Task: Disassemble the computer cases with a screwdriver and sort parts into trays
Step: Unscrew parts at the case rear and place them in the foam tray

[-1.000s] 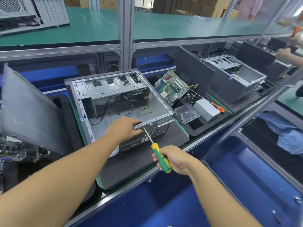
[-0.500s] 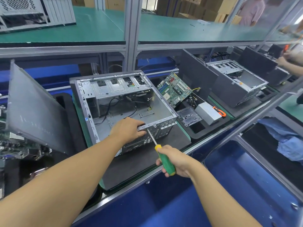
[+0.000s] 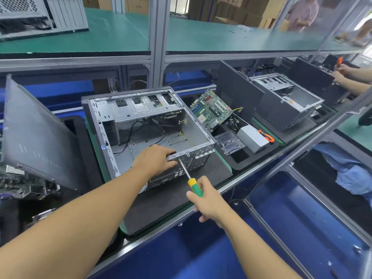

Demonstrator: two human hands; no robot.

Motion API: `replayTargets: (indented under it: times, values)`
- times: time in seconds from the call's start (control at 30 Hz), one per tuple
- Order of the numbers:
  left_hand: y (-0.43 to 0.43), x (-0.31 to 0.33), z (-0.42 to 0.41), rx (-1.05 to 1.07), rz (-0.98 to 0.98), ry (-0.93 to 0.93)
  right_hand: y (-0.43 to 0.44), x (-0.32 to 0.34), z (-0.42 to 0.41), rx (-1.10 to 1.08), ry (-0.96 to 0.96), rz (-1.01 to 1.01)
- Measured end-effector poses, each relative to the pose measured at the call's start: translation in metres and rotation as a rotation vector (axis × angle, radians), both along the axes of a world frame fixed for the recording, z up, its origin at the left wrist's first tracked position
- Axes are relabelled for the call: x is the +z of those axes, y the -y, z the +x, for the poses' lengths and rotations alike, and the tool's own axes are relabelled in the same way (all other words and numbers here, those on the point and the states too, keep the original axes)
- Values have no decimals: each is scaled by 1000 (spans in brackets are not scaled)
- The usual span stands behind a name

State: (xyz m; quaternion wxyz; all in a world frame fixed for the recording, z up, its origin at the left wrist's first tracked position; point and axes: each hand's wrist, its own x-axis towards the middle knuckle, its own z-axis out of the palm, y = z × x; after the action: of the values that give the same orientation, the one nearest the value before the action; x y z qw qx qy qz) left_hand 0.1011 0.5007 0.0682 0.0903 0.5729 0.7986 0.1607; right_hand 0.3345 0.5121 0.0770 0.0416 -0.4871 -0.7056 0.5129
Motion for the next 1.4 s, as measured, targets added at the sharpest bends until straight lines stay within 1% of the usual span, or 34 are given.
replayTargets:
  times: [0.07,0.13,0.2,0.23,0.27,0.3,0.4,0.43,0.47,0.5,0.57,0.63,0.67,0.7,0.8,0.87,0.93,1.13,1.3,1.4]
  values:
    - [1,0,0,-3,12,8,-4,7,-1,-52,-52,-240]
    - [1,0,0,-11,18,15,-12,12,0,-101,-94,-436]
    - [1,1,0,-17,15,9,-17,17,3,-85,-111,-581]
    - [1,1,-1,-21,12,5,-18,17,5,-64,-125,-612]
    - [1,1,-1,-23,10,3,-17,16,7,-53,-145,-609]
    - [1,1,-1,-23,10,3,-16,14,9,-56,-166,-563]
    - [2,2,-1,-24,16,2,-10,5,12,-138,-177,-271]
    - [2,2,-1,-25,16,0,-9,3,12,-163,-160,-209]
    - [2,2,0,-25,15,-2,-8,1,11,-163,-137,-188]
    - [2,2,0,-24,14,-2,-6,1,9,-154,-113,-206]
    - [2,3,1,-23,15,-5,-5,4,4,-149,-91,-323]
    - [1,3,1,-24,14,-3,-9,11,4,-162,-118,-481]
    - [1,4,1,-25,14,2,-10,13,5,-153,-134,-531]
    - [2,4,1,-28,15,8,-11,13,7,-144,-135,-539]
    - [3,4,1,-26,18,29,-10,11,12,-127,-121,-434]
    - [3,4,1,-26,23,28,-9,6,14,-103,-170,-361]
    - [3,4,1,-27,24,24,-9,2,16,-116,-210,-335]
    - [4,5,1,-47,18,14,-12,-5,18,-170,-207,-261]
    - [5,7,2,-57,6,-3,-15,-4,13,-185,-109,-322]
    - [4,9,3,-59,-20,-26,-14,-2,13,-154,-72,-240]
